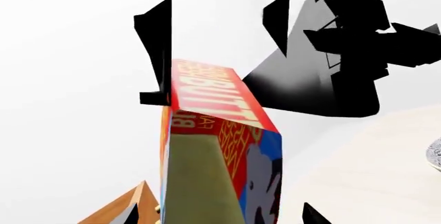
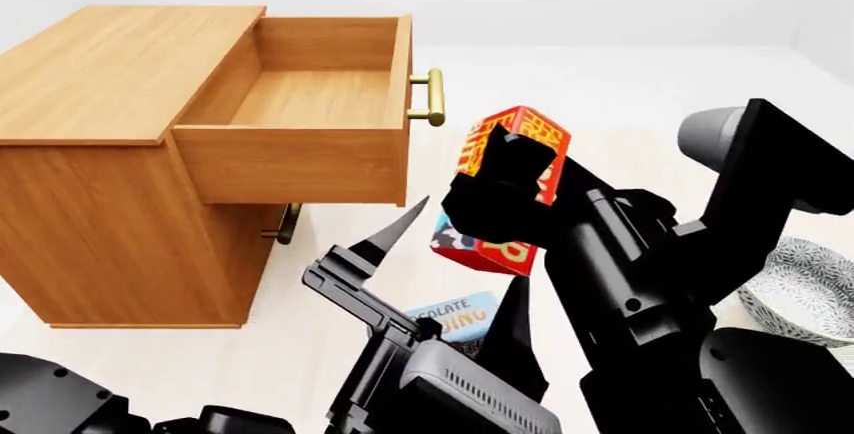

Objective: Put the butter at the back in the top drawer of the cabinet and close it.

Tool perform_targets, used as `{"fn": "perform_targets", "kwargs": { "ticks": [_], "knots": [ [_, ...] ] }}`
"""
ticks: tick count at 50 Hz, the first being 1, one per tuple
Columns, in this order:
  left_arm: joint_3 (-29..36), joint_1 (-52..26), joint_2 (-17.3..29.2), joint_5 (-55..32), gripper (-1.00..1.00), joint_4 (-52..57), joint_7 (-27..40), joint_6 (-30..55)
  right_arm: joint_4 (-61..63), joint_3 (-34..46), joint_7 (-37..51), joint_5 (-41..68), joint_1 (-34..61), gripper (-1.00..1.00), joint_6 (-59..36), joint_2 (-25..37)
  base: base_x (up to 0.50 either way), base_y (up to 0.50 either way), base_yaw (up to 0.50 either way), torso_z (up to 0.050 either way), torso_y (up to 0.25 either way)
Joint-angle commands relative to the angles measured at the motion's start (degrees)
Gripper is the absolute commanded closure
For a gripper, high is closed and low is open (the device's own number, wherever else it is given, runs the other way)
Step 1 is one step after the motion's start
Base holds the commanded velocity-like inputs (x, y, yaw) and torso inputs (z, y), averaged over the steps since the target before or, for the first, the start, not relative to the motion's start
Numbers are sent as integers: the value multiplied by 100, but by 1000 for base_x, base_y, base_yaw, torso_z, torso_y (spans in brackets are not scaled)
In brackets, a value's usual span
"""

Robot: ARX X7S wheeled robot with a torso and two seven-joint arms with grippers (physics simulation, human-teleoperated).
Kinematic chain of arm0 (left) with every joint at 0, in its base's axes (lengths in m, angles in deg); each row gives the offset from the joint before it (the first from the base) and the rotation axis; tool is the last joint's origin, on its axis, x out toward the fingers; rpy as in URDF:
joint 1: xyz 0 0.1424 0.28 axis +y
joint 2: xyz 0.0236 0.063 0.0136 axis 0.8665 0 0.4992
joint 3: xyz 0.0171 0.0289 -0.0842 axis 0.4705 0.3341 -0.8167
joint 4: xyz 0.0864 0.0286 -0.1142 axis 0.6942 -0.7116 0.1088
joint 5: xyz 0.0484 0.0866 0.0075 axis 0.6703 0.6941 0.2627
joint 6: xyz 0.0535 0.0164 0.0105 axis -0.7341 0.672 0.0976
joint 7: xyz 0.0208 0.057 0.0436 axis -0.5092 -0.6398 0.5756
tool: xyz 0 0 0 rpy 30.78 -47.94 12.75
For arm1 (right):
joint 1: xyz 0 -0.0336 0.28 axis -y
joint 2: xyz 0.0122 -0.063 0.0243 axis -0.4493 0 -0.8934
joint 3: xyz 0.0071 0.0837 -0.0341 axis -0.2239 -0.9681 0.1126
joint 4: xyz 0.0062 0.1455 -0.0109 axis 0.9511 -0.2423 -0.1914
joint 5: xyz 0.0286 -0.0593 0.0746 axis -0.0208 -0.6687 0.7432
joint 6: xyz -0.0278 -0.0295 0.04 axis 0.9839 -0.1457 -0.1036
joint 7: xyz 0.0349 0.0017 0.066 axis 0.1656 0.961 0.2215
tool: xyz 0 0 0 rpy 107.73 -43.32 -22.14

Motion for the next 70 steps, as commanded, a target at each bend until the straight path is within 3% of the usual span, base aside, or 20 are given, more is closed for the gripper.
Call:
{"fn": "perform_targets", "kwargs": {
  "ticks": [1,3,4,43,44,58,70],
  "knots": [
    [-45,27,-1,-6,-100,-2,-28,17,122,76,-51,51,8,100,167,65,0,0,0,0,0],
    [-37,40,-5,12,-100,0,-37,17,127,98,-54,45,11,100,190,81,0,0,0,5,0],
    [-33,46,-6,26,100,3,-41,14,130,108,-59,40,9,100,201,88,0,0,0,0,0],
    [-105,162,5,-6,100,110,25,310,298,406,-30,47,24,100,599,366,0,0,0,0,1],
    [-112,160,11,-11,100,116,25,314,311,415,-30,67,28,-100,615,374,0,0,0,10,0],
    [-267,94,153,-120,100,115,-46,287,493,622,141,274,207,-100,1042,661,0,0,0,0,1],
    [-526,-78,444,-311,100,155,-137,186,894,1056,138,329,326,-100,2075,1496,0,0,0,1,1]
  ]
}}
